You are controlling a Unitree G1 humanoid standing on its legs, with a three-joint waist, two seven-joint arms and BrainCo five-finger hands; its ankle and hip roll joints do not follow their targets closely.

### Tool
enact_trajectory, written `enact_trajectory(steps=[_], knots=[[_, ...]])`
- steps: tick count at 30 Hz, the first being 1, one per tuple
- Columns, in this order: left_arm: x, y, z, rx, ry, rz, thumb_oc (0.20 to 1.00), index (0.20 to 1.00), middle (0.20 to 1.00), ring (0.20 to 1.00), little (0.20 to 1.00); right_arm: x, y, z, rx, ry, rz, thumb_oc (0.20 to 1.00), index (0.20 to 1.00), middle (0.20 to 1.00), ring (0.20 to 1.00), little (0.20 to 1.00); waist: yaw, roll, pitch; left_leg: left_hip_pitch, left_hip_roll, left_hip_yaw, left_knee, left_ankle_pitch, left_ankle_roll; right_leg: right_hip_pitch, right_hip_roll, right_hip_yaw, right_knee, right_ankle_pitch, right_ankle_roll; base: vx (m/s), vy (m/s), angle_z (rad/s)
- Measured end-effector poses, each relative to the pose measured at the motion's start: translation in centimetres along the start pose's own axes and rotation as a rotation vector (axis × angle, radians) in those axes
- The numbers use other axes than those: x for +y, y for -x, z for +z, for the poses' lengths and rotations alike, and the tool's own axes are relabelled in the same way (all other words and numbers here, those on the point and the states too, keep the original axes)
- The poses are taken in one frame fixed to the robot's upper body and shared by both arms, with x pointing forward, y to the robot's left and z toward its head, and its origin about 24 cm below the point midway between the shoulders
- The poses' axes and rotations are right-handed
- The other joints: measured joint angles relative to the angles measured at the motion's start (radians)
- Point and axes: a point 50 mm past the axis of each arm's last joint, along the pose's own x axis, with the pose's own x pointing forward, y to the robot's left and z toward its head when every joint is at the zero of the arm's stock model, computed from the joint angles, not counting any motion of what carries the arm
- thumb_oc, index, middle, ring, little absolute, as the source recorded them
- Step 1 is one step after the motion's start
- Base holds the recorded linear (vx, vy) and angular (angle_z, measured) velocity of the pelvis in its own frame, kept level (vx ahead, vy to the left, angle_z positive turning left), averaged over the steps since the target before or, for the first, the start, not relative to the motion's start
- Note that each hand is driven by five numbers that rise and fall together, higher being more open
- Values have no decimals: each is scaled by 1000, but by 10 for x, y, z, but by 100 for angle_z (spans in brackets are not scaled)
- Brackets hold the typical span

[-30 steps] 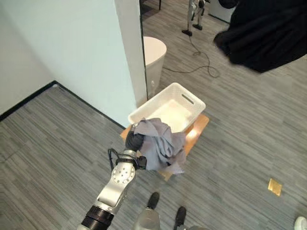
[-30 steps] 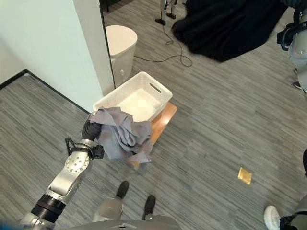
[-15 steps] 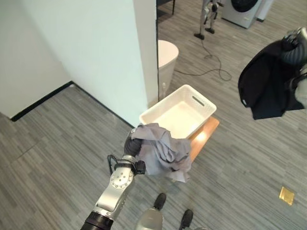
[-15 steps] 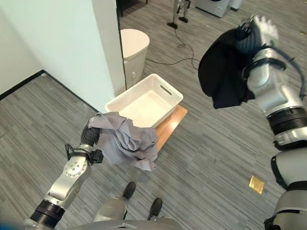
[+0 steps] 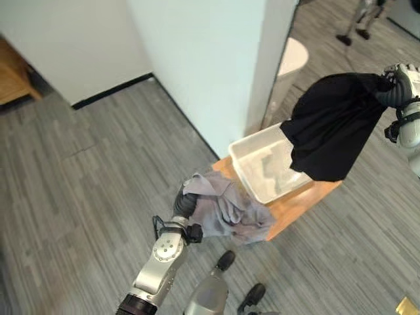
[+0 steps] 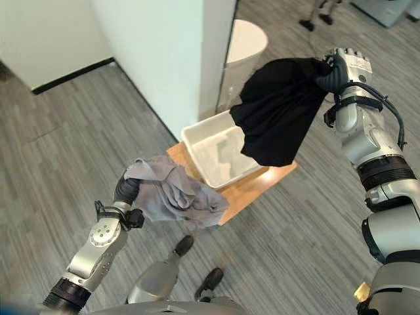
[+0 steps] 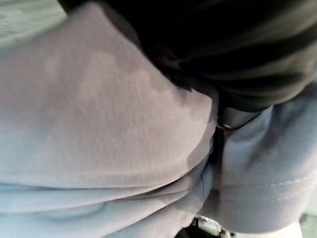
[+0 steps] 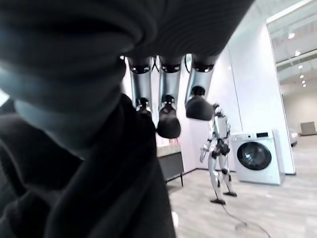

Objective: Pick up bed clothes into laundry basket.

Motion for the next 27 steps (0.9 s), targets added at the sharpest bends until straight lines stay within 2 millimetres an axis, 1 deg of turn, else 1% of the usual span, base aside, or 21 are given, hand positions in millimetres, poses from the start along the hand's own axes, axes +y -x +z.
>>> enact_trajectory(steps=[1, 2, 4, 5, 6, 7, 8, 10, 12, 15, 16, 17, 19, 21, 22, 23, 24, 25, 26, 27], knots=[[1, 0, 0, 0, -3, -3, 200, 200, 200, 200, 200, 0, 0, 0, 4, 1, 0, 200, 200, 200, 200, 200, 3, -7, 7, -6, -1, -3, 0, 2, -1, -6, 0, -3, 0, 0, 0, -35, -33, 12], [3, 0, 0, 6, 10, -2, 200, 200, 200, 200, 200, 2, 0, 1, 3, -5, 1, 200, 200, 200, 200, 200, 7, -21, 18, -19, -1, -4, 2, 4, -2, -18, 1, -5, 0, -1, 1, -35, -49, 6], [4, 0, 0, 9, 16, 0, 200, 200, 200, 200, 200, 12, 0, 7, 7, -30, 17, 200, 200, 200, 200, 200, 2, -51, 46, -41, -2, -11, 9, 3, -6, -34, 2, -13, 0, -1, 2, -27, -42, 8], [4, 0, 0, 8, 17, -2, 200, 200, 200, 200, 200, 15, 1, 9, 7, -39, 24, 200, 200, 200, 200, 200, 2, -60, 56, -51, -4, -14, 16, 3, -7, -40, 3, -17, 0, -1, 2, 1, -67, 12], [4, 0, 0, 12, 32, -3, 200, 200, 200, 200, 200, 23, 2, 13, 7, -58, 38, 200, 200, 200, 200, 200, 6, -78, 70, -82, -5, -19, 25, 0, -14, -65, 5, -25, 0, -2, 2, -8, -63, 11], [4, -1, 0, 16, 43, -1, 200, 200, 200, 200, 200, 25, 2, 15, 7, -64, 43, 586, 586, 586, 586, 586, 11, -82, 78, -95, -6, -21, 29, 0, -18, -74, 6, -26, 0, -2, 2, 9, -57, 8], [4, 0, -1, 22, 46, 0, 200, 200, 200, 200, 200, 29, 2, 17, 10, -71, 50, 1000, 1000, 1000, 1000, 1000, 20, -84, 86, -108, -7, -21, 32, 3, -15, -85, 5, -26, 0, -1, 1, -13, -23, 6], [5, 1, -2, 26, 49, 4, 200, 200, 200, 200, 200, 42, 4, 24, 19, -96, 78, 1000, 1000, 1000, 1000, 1000, 23, -83, 97, -110, -11, -30, 32, 5, -16, -85, 3, -32, 0, 0, 0, -5, -11, 10], [4, -1, 0, 19, 50, 1, 200, 200, 200, 200, 200, 56, 7, 27, 35, -93, 120, 1000, 1000, 1000, 1000, 1000, 31, -82, 98, -113, -17, -38, 32, 5, -16, -86, 0, -38, 0, -2, 2, -3, 20, 13], [5, -3, 2, 10, 46, 3, 200, 200, 200, 200, 200, 57, 7, 27, 34, -86, 127, 1000, 1000, 1000, 1000, 1000, 41, -80, 99, -111, -22, -36, 33, 5, -16, -84, -7, -37, 0, -2, 2, 2, 48, 2], [6, -3, 3, 10, 41, 4, 200, 200, 200, 200, 200, 56, 7, 28, 27, -88, 125, 1000, 1000, 1000, 1000, 1000, 41, -78, 100, -106, -25, -33, 32, 5, -16, -80, -11, -34, 0, -2, 2, 11, 73, -9], [9, -3, 3, 10, 32, 9, 200, 200, 200, 200, 200, 50, 5, 33, -4, -94, 112, 1000, 1000, 1000, 1000, 1000, 40, -71, 100, -100, -29, -20, 32, 5, -16, -76, -17, -25, 0, -2, 3, 36, 101, -16], [11, -4, 6, -1, 29, 16, 200, 200, 200, 200, 200, 40, 3, 35, -31, -90, 88, 1000, 1000, 1000, 1000, 1000, 34, -57, 103, -88, -34, -11, 33, 5, -16, -68, -26, -18, 0, 1, 2, 63, 66, -10], [15, -5, 7, -5, 26, 29, 200, 200, 200, 200, 200, 25, 0, 35, -58, -85, 52, 1000, 1000, 1000, 1000, 1000, 19, -33, 107, -65, -41, -7, 31, 3, -19, -43, -34, -17, 0, 1, 6, 77, 56, -4], [18, -5, 8, -11, 21, 39, 200, 200, 200, 200, 200, 17, -2, 33, -56, -92, 24, 1000, 1000, 1000, 1000, 1000, 14, -25, 103, -51, -43, 6, 31, 2, -18, -35, -40, -4, 0, 4, 9, 79, 64, -20], [21, -7, 12, -26, 18, 50, 200, 200, 200, 200, 200, 1, -3, 21, -47, -84, -15, 1000, 1000, 1000, 1000, 1000, 8, -6, 104, -29, -48, 19, 30, -10, -23, -12, -48, 5, 0, 3, 11, 65, 61, -27], [23, -6, 14, -34, 20, 62, 200, 200, 200, 200, 200, -12, -2, 7, -5, -81, -63, 1000, 1000, 1000, 1000, 1000, 3, 9, 98, -6, -54, 28, 30, -10, -19, 9, -56, 7, 0, 5, 16, 47, 95, -18], [25, -8, 18, -55, 19, 71, 200, 200, 200, 200, 200, -20, 2, -10, 31, -64, -88, 1000, 1000, 1000, 1000, 1000, -16, 24, 90, 8, -58, 36, 30, -17, -17, 21, -62, 15, 0, 3, 21, 96, 90, -23], [24, -9, 23, -73, 18, 67, 200, 200, 200, 200, 200, -16, 21, -34, 94, -122, -107, 1000, 1000, 1000, 1000, 1000, -26, 41, 82, 35, -61, 53, 29, -25, -6, 41, -70, 33, 0, 2, 25, 91, 73, -16], [21, -9, 29, -98, 20, 59, 200, 200, 200, 200, 200, 0, 45, -54, 171, -202, -115, 1000, 1000, 1000, 1000, 1000, -37, 53, 69, 59, -64, 57, 18, -26, -1, 60, -77, 36, 0, -1, 30, 69, 32, -25]])
